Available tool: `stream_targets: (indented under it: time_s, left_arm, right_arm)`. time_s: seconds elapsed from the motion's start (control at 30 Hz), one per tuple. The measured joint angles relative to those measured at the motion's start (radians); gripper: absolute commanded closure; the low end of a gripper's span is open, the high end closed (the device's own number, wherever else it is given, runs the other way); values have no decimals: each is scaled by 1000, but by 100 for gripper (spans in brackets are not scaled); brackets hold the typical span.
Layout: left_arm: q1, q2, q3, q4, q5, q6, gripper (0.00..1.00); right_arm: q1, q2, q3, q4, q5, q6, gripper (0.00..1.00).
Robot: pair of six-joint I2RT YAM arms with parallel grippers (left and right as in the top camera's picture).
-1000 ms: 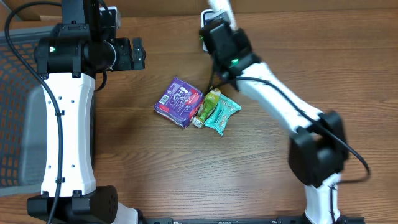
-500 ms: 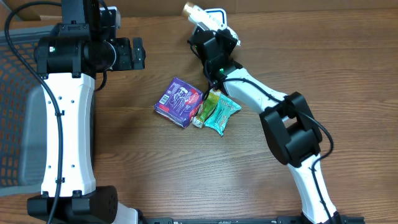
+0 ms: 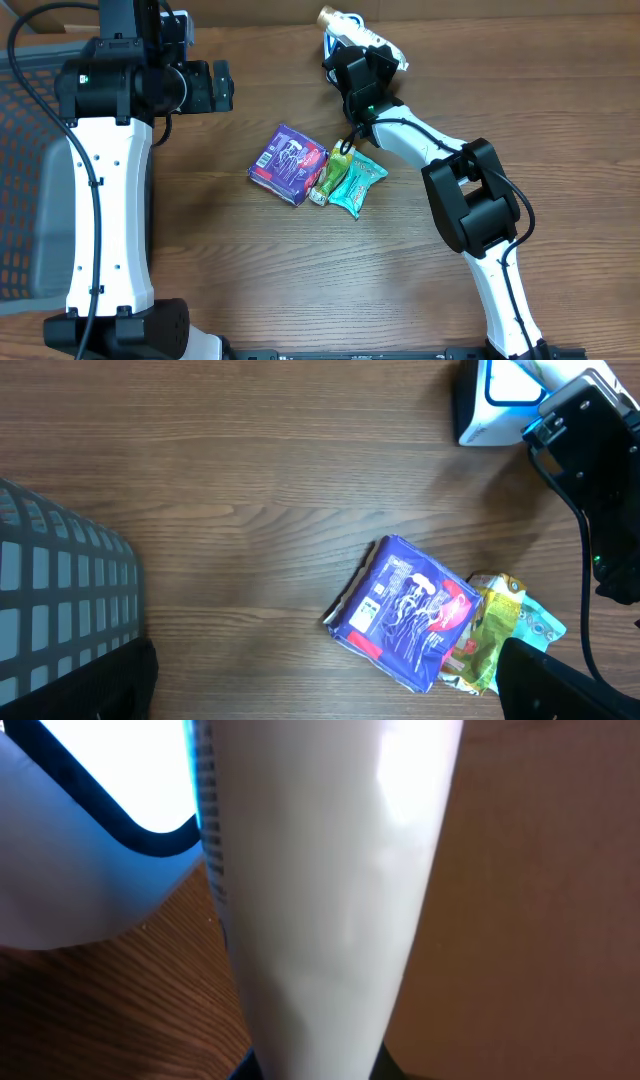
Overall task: Scan the item barcode
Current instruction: 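Hold the white tube against the scanner face with the right gripper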
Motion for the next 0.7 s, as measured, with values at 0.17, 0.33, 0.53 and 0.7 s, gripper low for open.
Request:
stream_targets:
  time_s: [0.17,0.33,0.53,0.7]
  left_arm:
    - [0,0,0,0,0,0,0]
    - [0,0,0,0,0,0,0]
    - [0,0,0,0,0,0,0]
    - [0,0,0,0,0,0,1]
  right_arm:
    - [3,0,0,22,0,6,96]
    - [9,0,0,20,4,8,96]
    - [19,0,0,12,18,14,96]
    - [34,-34,-1,-145,3,76,96]
